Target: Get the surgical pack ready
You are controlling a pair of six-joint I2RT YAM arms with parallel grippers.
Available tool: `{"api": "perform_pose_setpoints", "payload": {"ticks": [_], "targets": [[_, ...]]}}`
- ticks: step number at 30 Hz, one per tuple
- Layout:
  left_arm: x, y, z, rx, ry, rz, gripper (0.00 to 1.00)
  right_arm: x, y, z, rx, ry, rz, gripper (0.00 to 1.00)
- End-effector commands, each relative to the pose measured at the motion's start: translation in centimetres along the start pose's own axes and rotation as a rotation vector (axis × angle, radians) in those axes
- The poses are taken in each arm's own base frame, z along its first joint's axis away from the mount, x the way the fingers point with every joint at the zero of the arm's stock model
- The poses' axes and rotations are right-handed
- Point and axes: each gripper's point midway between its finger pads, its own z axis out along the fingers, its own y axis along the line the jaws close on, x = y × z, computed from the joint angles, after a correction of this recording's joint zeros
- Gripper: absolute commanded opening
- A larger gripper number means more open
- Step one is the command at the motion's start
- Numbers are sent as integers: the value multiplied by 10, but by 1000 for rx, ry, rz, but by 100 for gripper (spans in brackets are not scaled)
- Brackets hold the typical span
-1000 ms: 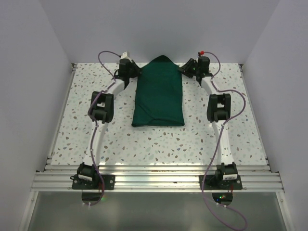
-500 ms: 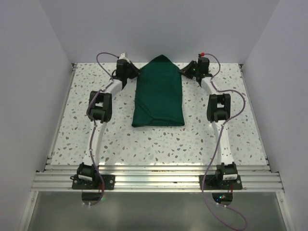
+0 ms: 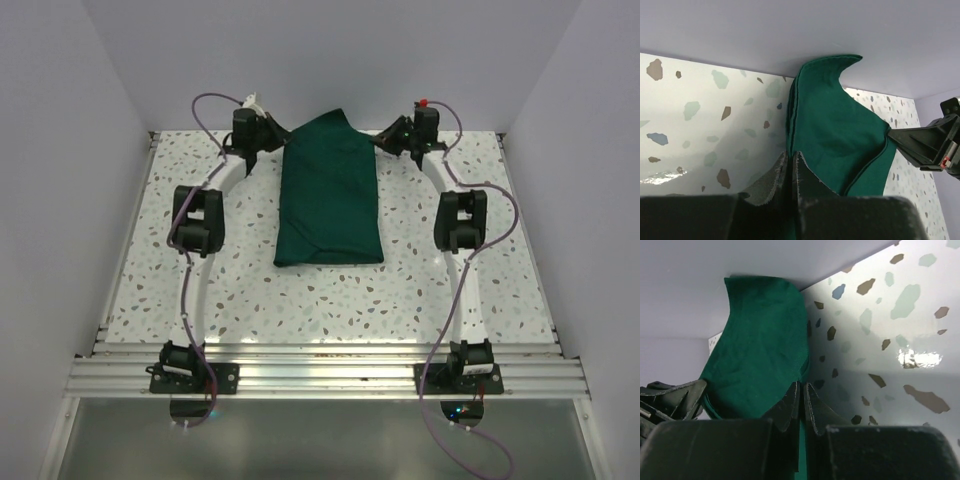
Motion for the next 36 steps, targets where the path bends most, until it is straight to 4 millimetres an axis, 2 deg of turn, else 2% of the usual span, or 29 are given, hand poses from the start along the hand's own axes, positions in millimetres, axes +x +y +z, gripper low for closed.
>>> {"api": "perform_pose_setpoints", "payload": {"ticks": [1, 6, 10, 11, 13, 14, 15, 16, 18, 20, 21, 23, 24, 25, 26, 29, 32, 36], "targets": [[-34, -37, -27, 66, -33, 32, 0, -20, 67, -35, -89, -13, -31, 0], [-26, -45, -41, 76, 4, 31, 0, -12, 76, -49, -87, 24, -41, 0], [-31, -59, -60, 82, 12, 45, 0, -5, 83, -64, -81, 45, -28, 0], [-30, -60, -63, 82, 18, 45, 0, -6, 93, -71, -94, 44, -31, 0], [-27, -63, -70, 90, 32, 46, 0, -4, 100, -80, -95, 47, -35, 0], [-25, -64, -73, 89, 41, 43, 0, 4, 94, -81, -81, 65, -23, 0], [-24, -66, -79, 91, 51, 45, 0, 1, 106, -91, -94, 57, -27, 0], [-23, -67, -82, 92, 57, 48, 0, 8, 102, -93, -84, 74, -18, 0], [-23, -73, -92, 98, 65, 64, 0, 9, 113, -106, -93, 72, -20, 0], [-24, -77, -100, 101, 68, 78, 0, 19, 110, -112, -76, 92, -5, 0], [-25, -81, -106, 104, 70, 90, 0, 18, 121, -123, -90, 87, -11, 0], [-22, -83, -113, 106, 86, 98, 0, 32, 116, -129, -70, 113, 2, 0], [-23, -86, -119, 110, 87, 112, 0, 30, 128, -141, -86, 101, -19, 0], [-23, -87, -121, 114, 88, 120, 0, 37, 123, -143, -69, 115, -15, 0], [-14, -84, -125, 105, 128, 114, 0, 39, 122, -149, -62, 120, -12, 0], [-8, -85, -135, 106, 158, 142, 0, 44, 126, -164, -56, 125, -14, 0], [-10, -92, -148, 110, 155, 159, 0, 53, 128, -179, -48, 133, -11, 0], [-2, -95, -164, 117, 175, 161, 0, 67, 128, -192, -46, 155, -16, 0]]}}
